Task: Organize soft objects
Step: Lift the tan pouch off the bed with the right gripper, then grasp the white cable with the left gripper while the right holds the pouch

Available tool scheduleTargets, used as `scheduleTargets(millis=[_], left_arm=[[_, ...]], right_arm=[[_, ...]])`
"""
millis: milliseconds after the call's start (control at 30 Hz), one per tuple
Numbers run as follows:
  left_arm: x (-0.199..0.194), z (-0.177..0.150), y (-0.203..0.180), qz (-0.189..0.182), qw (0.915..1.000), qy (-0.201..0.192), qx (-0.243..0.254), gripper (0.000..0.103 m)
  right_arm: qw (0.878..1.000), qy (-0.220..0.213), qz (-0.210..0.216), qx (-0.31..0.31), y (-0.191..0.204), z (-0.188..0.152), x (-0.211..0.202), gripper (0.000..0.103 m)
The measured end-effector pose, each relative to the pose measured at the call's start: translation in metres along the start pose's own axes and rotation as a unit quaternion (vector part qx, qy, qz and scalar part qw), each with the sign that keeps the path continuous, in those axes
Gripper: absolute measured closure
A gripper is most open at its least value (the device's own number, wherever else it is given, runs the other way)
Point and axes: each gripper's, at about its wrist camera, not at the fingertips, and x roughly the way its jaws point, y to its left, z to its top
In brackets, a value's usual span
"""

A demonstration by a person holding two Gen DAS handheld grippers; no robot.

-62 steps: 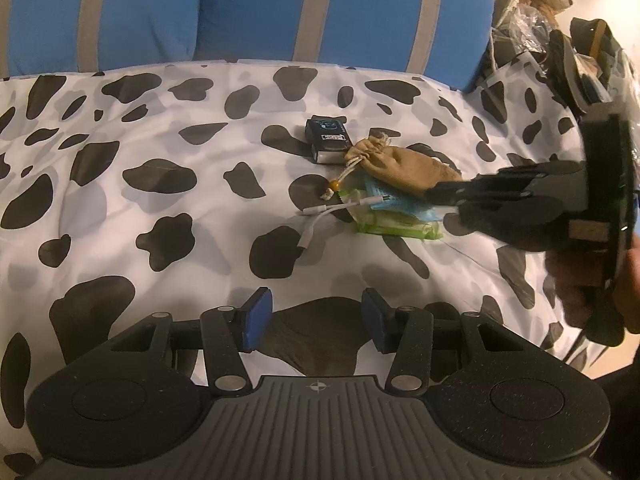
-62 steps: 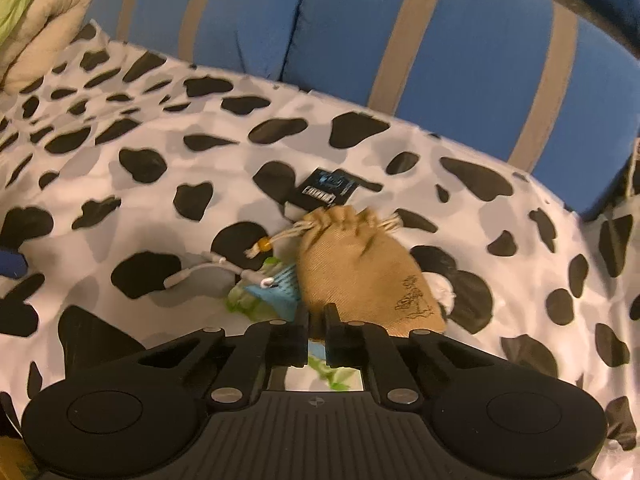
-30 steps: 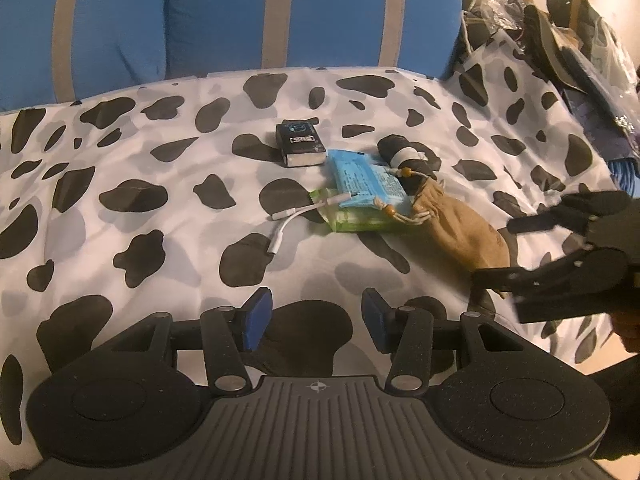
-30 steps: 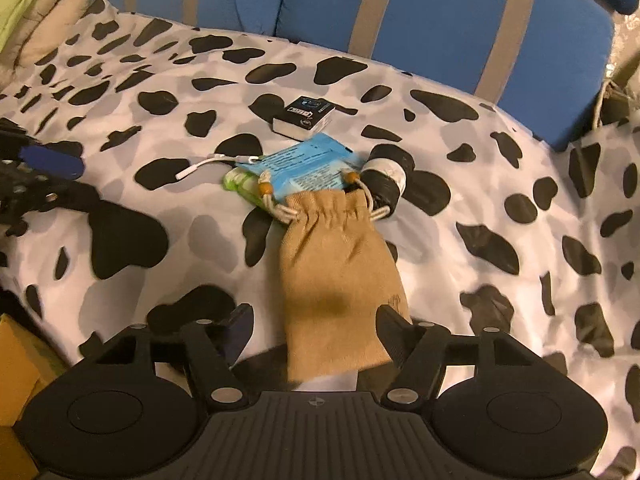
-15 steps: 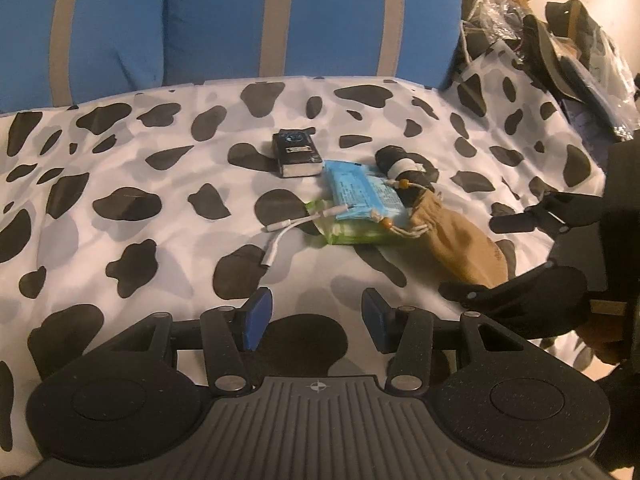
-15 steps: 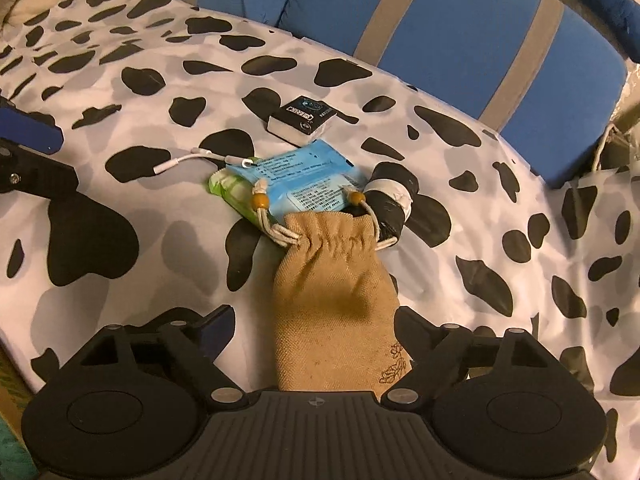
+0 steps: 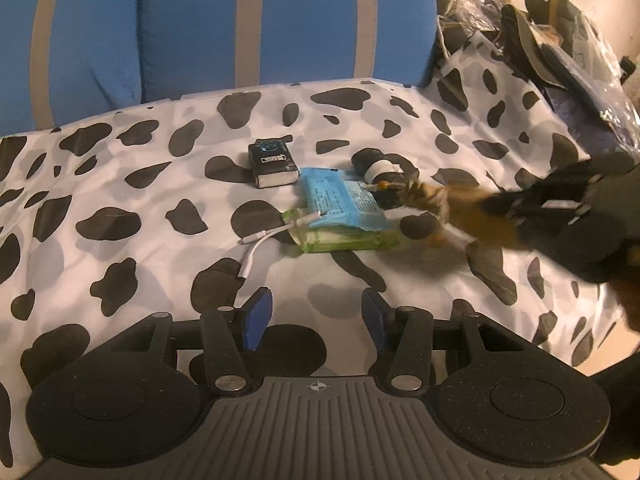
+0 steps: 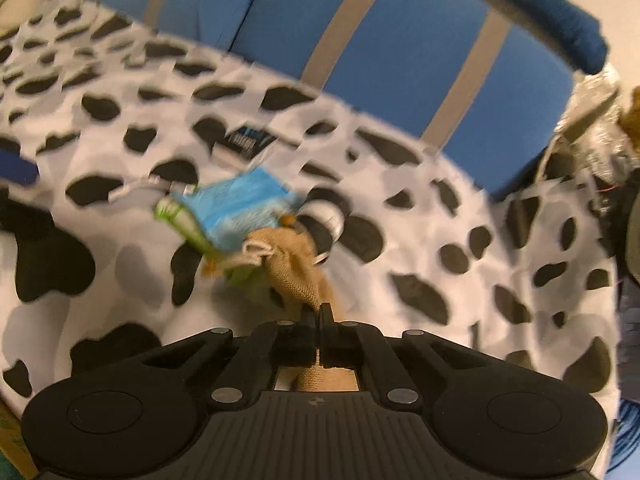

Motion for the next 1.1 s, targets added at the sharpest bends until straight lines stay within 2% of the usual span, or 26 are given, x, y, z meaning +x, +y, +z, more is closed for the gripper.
scheduleTargets(millis=[167,300,700,867,1100], left_arm=[[0.0,-0.002,-0.009,-0.002,0.9998,-0.004,0.019,0.054],[0.002,-0.001,-0.015,0.002,0.9994,-0.008,0.034,0.054],[0.015,0.003,-0.023,0.01,0.9972,-0.027,0.068,0.054],[0.029,0.005,-0.022,0.043,0.9919,-0.037,0.114,0.054],[0.062,0.009,-0.006,0.076,0.9857,-0.021,0.149,0.055]], right_arm=[[0.999,-0.04,-0.006,0.024,-0.022,0.0,-0.038,0.1],[0.997,-0.05,-0.005,0.057,-0.037,-0.008,-0.057,0.1],[0.996,-0.037,0.007,0.083,-0.038,-0.027,-0.077,0.1],[0.995,-0.027,0.02,0.095,-0.039,-0.031,-0.079,0.1],[0.994,-0.019,0.036,0.102,-0.038,-0.03,-0.074,0.1]])
